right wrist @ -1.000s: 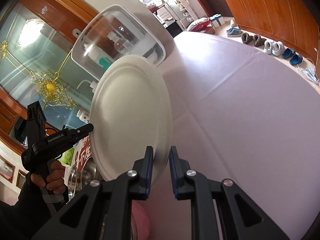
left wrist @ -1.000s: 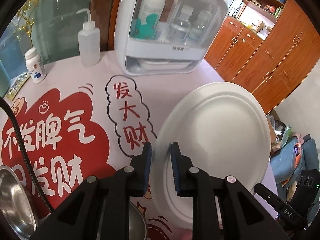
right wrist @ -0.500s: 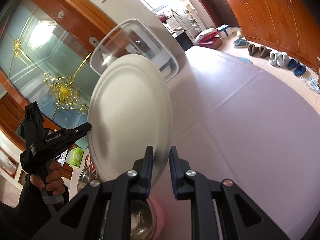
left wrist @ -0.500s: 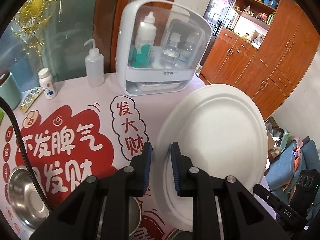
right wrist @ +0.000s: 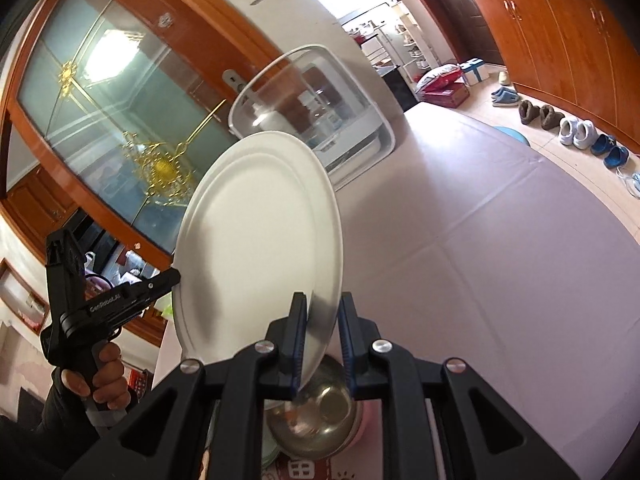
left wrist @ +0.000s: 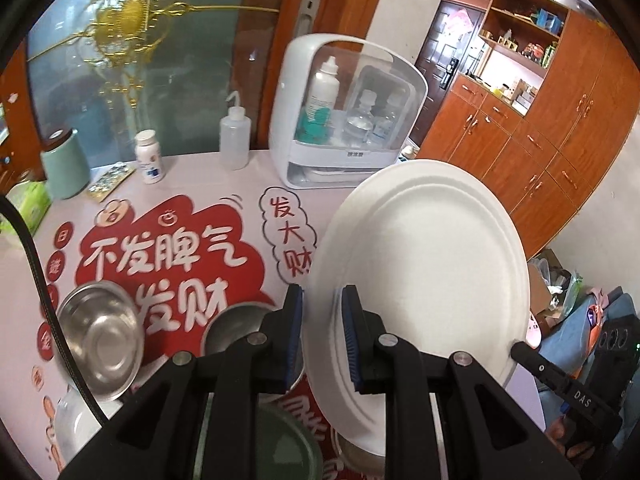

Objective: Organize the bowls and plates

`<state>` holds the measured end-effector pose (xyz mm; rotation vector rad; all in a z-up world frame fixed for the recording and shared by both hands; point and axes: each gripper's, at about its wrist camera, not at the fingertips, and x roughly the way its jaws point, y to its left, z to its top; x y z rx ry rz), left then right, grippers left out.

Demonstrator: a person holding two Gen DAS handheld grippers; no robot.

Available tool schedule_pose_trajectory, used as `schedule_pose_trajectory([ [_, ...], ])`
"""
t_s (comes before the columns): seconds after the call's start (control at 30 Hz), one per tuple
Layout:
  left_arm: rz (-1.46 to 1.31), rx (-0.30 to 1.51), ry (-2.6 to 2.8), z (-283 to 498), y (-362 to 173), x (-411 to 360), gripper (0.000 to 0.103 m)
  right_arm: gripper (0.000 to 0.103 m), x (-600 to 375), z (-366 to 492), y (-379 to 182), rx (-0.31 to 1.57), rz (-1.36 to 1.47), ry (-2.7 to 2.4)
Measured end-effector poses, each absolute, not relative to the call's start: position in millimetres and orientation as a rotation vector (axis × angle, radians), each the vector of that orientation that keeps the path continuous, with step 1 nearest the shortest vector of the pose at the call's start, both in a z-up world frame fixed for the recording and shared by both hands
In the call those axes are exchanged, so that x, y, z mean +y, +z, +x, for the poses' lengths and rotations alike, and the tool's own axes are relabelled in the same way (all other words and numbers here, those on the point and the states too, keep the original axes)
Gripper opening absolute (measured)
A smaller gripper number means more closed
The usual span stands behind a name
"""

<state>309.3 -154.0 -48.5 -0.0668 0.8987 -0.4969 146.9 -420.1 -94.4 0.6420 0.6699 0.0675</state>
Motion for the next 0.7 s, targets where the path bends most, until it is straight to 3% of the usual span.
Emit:
schedule_pose_trajectory([
  [0.7, -0.192, 0.891, -0.417, 186, -42, -26, 0.018, 0.016, -330, 74, -68, 0.699, 0.540, 0.170],
])
